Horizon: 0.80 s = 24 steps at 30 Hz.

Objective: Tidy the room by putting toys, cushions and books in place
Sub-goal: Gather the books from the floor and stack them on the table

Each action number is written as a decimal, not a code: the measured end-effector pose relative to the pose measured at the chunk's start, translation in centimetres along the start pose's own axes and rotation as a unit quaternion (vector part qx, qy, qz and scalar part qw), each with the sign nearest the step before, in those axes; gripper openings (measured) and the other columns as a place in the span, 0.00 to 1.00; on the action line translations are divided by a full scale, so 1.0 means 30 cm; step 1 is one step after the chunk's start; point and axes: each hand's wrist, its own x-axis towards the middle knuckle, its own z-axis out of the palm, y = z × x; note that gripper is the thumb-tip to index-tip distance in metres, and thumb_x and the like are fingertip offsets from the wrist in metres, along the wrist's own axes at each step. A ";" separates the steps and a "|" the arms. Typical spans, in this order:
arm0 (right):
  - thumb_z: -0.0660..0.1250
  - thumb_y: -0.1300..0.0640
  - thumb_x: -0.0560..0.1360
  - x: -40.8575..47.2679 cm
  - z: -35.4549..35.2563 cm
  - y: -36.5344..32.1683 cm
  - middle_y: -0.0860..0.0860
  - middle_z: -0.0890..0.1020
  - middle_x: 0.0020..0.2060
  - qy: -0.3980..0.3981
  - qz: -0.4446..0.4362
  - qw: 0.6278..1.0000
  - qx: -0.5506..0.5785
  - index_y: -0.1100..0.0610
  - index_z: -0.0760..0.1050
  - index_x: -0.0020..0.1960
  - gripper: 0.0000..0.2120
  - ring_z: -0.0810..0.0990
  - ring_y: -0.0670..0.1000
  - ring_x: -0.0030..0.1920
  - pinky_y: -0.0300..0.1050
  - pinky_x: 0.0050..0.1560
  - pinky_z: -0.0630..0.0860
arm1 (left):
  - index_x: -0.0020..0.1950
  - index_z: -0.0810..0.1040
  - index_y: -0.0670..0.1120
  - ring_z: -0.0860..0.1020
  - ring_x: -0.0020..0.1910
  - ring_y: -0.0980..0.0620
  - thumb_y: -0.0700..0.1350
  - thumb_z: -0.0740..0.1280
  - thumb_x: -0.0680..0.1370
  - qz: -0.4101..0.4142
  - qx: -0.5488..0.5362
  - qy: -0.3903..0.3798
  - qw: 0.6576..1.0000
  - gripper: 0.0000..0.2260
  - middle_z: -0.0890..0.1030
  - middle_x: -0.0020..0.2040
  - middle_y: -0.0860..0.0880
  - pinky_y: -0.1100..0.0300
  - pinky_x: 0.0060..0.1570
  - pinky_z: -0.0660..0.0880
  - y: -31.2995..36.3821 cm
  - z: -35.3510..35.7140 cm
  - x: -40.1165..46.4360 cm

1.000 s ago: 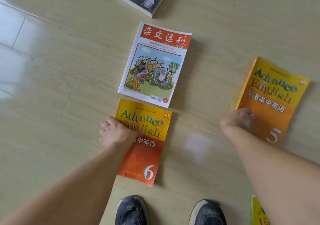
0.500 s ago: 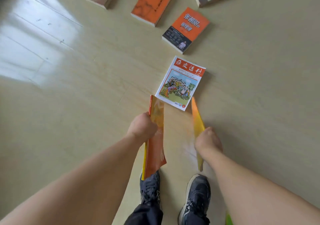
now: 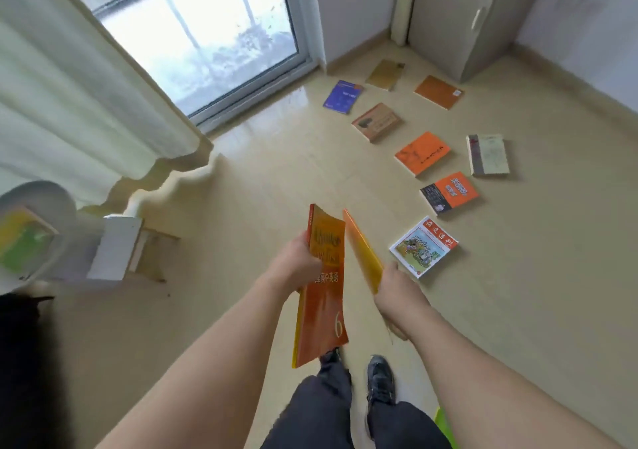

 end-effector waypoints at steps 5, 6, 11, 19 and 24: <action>0.56 0.64 0.77 -0.168 -0.014 -0.331 0.60 0.76 0.59 0.012 -0.097 0.993 -0.063 0.61 0.63 0.61 0.12 0.77 0.63 0.58 0.50 0.51 0.73 | 0.64 0.70 0.54 0.83 0.40 0.49 0.41 0.61 0.77 -0.027 -0.088 0.112 0.989 0.16 0.82 0.47 0.48 0.61 0.25 0.77 -0.268 -0.188 -0.228; 0.56 0.64 0.77 -0.188 0.000 -0.386 0.61 0.76 0.59 0.015 -0.111 0.991 -0.074 0.61 0.63 0.60 0.12 0.77 0.63 0.58 0.50 0.51 0.73 | 0.64 0.68 0.54 0.83 0.41 0.48 0.43 0.61 0.77 -0.042 -0.106 0.138 0.984 0.16 0.82 0.48 0.48 0.59 0.27 0.79 -0.329 -0.217 -0.245; 0.56 0.64 0.77 -0.225 0.177 -0.706 0.59 0.77 0.56 0.018 -0.180 0.975 -0.129 0.59 0.64 0.59 0.11 0.78 0.62 0.54 0.50 0.47 0.73 | 0.58 0.73 0.53 0.83 0.41 0.48 0.46 0.65 0.75 -0.108 -0.191 0.234 0.947 0.12 0.82 0.47 0.49 0.51 0.36 0.83 -0.672 -0.437 -0.300; 0.55 0.54 0.82 -0.264 0.535 -1.319 0.52 0.73 0.53 -0.017 -0.191 0.977 -0.089 0.53 0.63 0.62 0.09 0.77 0.57 0.52 0.57 0.53 0.80 | 0.57 0.69 0.43 0.80 0.47 0.44 0.37 0.63 0.75 -0.200 -0.342 0.325 0.859 0.11 0.78 0.51 0.44 0.50 0.41 0.81 -1.232 -0.888 -0.353; 0.55 0.57 0.81 -0.291 0.688 -1.631 0.53 0.75 0.50 -0.023 -0.195 0.980 -0.036 0.53 0.66 0.57 0.06 0.77 0.55 0.47 0.56 0.51 0.81 | 0.55 0.68 0.46 0.79 0.53 0.41 0.37 0.63 0.75 -0.221 -0.377 0.366 0.822 0.11 0.77 0.54 0.43 0.46 0.55 0.79 -1.487 -1.112 -0.412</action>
